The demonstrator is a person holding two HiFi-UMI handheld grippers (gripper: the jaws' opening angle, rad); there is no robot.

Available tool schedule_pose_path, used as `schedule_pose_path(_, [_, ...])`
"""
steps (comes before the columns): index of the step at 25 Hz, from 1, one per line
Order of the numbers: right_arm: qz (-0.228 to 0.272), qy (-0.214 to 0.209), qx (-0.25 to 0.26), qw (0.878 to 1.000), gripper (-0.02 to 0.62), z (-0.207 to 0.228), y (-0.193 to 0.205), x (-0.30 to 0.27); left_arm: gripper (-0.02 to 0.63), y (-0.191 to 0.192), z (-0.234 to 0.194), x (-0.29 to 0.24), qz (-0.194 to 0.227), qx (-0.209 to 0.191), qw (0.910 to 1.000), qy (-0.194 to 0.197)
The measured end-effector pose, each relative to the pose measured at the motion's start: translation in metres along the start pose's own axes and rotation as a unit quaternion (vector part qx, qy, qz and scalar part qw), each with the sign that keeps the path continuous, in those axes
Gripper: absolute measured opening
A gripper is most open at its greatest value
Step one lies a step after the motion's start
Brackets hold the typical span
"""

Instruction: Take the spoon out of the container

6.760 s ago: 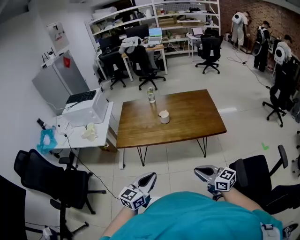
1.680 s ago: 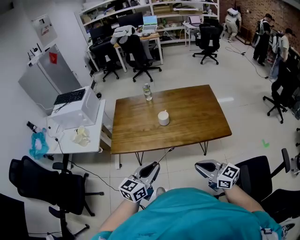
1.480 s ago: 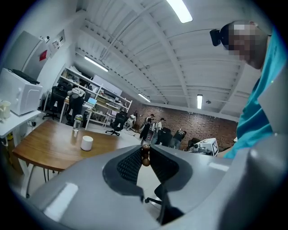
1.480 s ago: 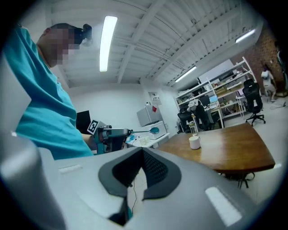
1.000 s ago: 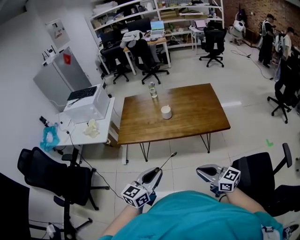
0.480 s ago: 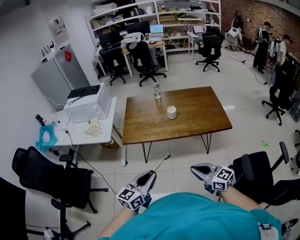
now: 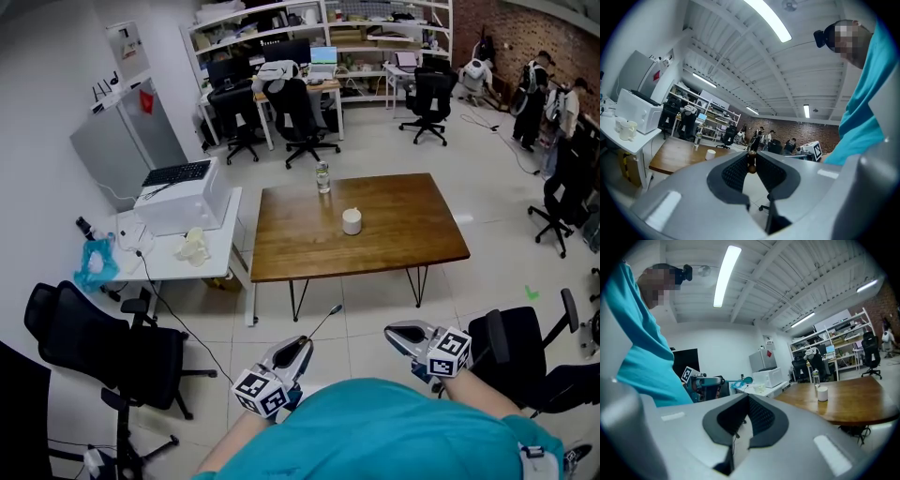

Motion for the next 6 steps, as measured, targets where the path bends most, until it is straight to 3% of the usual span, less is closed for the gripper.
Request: schedule_pose_path(6, [-0.005,-0.005,-0.002,1.000,0.000,0.0044,0.0058,0.0021,0.055,0.0031,0.0012,0.0022,0.002,-0.002,1.0000,-0.005])
Point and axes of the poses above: the fingertips, and each gripper's own axes: x backward along the fingers, z to its right, y out of its underside, the point moved 8 cm from there along x, backward along the fingers, and after that the axes turned 9 degrees about -x, right-handed, at the moved point
